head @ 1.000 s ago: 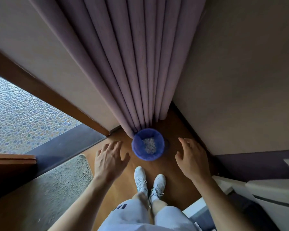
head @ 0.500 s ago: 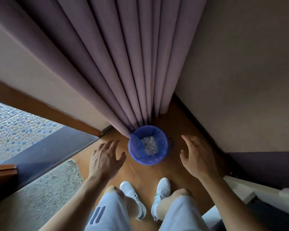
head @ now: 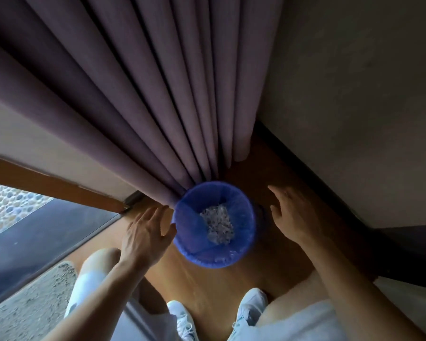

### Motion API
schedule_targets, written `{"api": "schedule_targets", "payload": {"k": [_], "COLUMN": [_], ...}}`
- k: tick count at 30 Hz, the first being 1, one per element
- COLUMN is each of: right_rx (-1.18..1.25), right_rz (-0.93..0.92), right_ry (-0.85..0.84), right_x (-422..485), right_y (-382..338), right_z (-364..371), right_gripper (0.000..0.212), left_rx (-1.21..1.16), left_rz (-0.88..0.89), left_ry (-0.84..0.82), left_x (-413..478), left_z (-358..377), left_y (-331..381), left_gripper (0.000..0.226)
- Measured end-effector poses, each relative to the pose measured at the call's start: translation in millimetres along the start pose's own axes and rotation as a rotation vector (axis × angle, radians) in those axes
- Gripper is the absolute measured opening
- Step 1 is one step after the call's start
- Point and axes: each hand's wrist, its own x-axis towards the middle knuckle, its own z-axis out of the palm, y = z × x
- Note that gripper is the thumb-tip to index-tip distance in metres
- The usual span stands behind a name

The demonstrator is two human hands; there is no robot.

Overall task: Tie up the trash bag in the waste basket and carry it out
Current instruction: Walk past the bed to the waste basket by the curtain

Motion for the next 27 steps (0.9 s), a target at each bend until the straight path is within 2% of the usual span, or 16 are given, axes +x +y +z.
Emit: {"api": "schedule_targets", "payload": {"k": [6, 13, 15, 18, 20, 24, 27], "right_rx": [-0.035, 0.035, 0.083, 0.134, 0.254, 0.746, 0.84], "right_rz": [-0.004, 0.091, 0.13, 0.185, 0.22, 0.249, 0.152], "right_ry": [-0.193, -0.202, -0.204, -0.171, -0.129, -0.013, 0.029], "right_x": [50, 83, 89, 95, 94, 74, 52], "right_y": [34, 56, 57, 60, 62, 48, 24], "right_z": [66, 137, 149, 158, 149, 106, 83], "right_gripper": [0.065, 0.071, 0.059, 0.025, 0.011, 0.026, 0.024], "left_rx": [-0.066, -0.157, -0.198, -0.248, -0.297, -0.394, -0.426], "left_rz": [-0.041, -0.068, -0.084, -0.091, -0.111, -0.156, -0.175], "left_ry": [0.103, 0.131, 0.136, 0.152, 0.158, 0.13, 0.137], "left_x": [42, 66, 62, 54, 51, 52, 51], "left_z": [93, 150, 148, 142, 138, 136, 133], "left_y": [-27, -41, -40, -41, -46, -53, -52], "left_gripper": [0.062, 0.075, 0.075, 0.075, 0.075, 0.069, 0.051]}}
